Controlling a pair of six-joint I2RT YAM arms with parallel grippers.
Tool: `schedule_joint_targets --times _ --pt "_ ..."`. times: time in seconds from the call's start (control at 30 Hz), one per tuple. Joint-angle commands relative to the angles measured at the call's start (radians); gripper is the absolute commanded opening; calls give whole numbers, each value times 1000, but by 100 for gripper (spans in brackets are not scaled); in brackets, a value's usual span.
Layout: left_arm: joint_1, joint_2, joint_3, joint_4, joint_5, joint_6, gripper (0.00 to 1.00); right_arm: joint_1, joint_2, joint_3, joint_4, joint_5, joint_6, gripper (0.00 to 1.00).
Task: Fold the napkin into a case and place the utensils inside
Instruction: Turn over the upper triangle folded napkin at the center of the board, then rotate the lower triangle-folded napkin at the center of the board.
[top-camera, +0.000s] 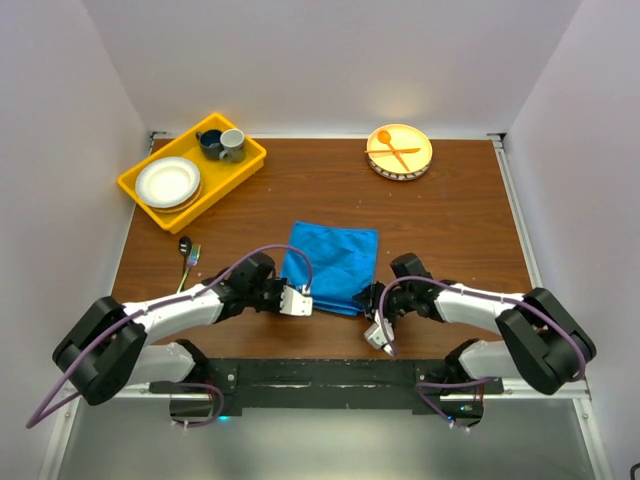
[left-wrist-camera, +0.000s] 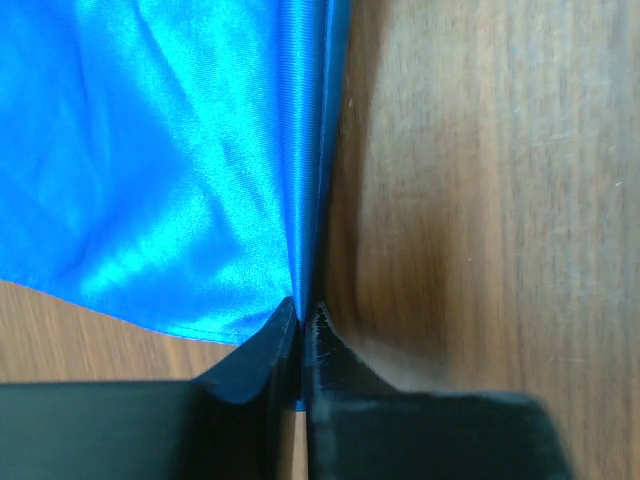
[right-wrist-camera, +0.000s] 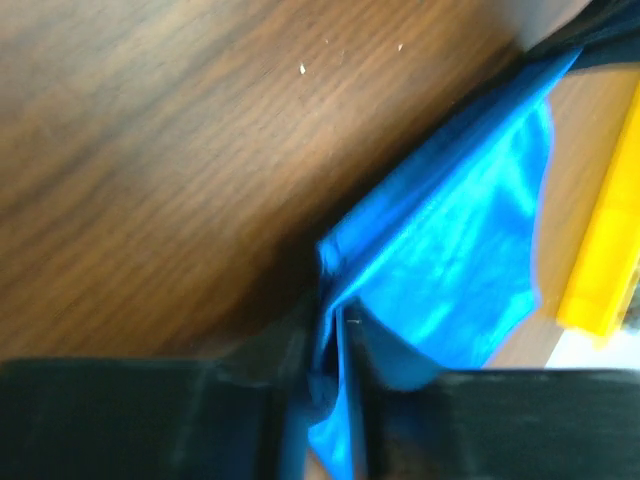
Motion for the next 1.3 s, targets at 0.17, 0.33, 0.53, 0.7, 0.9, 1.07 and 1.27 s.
schedule_joint_targets --times 0.17,0.33,0.53,0.7,0.9,1.07,1.27 --pt "-1 -38 78 -254 -15 -33 53 -6 -190 102 -338 73 39 76" --pt "20 -150 196 -411 118 -88 67 -6 -327 233 -464 91 344 80" --pt "187 -100 288 -420 256 -301 56 -72 -137 473 -373 203 940 70" --pt "209 -58 300 -283 204 -508 40 -170 174 684 -372 188 1281 53" --pt "194 54 360 -337 255 -507 27 -205 393 846 -398 243 1430 40" --pt "177 114 340 -356 163 -429 19 -208 484 874 -436 269 1453 35" --pt "174 160 305 -331 129 -398 18 -208 561 876 -481 284 1446 34"
